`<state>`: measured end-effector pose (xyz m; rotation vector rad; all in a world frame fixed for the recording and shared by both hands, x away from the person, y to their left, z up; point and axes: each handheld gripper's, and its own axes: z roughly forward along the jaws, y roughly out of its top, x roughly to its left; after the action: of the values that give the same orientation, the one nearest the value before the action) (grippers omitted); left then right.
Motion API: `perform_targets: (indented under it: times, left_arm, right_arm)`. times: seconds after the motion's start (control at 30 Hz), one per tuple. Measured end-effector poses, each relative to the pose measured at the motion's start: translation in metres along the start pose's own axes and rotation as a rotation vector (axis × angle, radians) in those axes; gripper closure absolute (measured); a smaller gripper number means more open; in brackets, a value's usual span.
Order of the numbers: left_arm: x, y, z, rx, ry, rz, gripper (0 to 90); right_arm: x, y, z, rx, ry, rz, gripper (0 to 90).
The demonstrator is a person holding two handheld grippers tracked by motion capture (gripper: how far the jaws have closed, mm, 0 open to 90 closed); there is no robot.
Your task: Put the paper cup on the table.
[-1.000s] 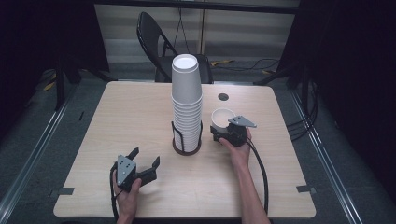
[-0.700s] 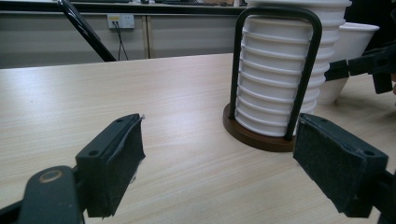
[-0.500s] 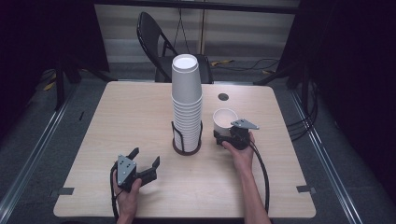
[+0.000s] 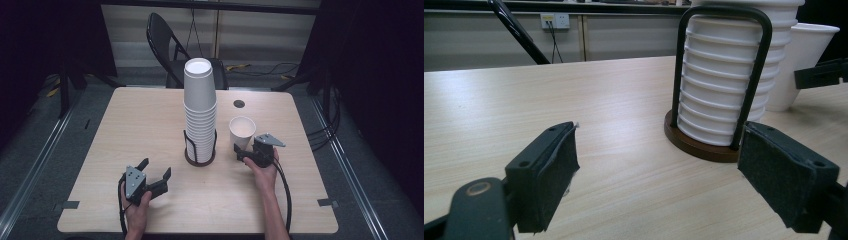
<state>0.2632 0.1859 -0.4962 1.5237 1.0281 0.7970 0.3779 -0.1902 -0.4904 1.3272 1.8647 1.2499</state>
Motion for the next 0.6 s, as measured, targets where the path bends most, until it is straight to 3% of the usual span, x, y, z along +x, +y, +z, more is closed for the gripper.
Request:
perform_targets:
  times: [0.43,0.47,0.53,0.6]
  left_arm:
    - [-0.001,0.000,-0.001,-0.009,0.011,-0.001,16.1]
    - [-0.001,0.000,-0.001,-0.009,0.009,-0.003,16.1]
    - [-0.001,0.000,-0.001,-0.008,0.012,-0.005,16.1]
    - [-0.001,-0.001,-0.001,-0.010,0.012,-0.004,16.4]
  right_arm:
    - [0.014,-0.010,-0.033,-0.105,0.007,0.029,13.8]
    - [0.016,-0.010,-0.035,-0.109,0.011,0.023,14.9]
    - [0.018,-0.011,-0.041,-0.116,0.023,0.017,25.1]
    - [0.021,-0.013,-0.047,-0.132,0.021,0.015,20.1]
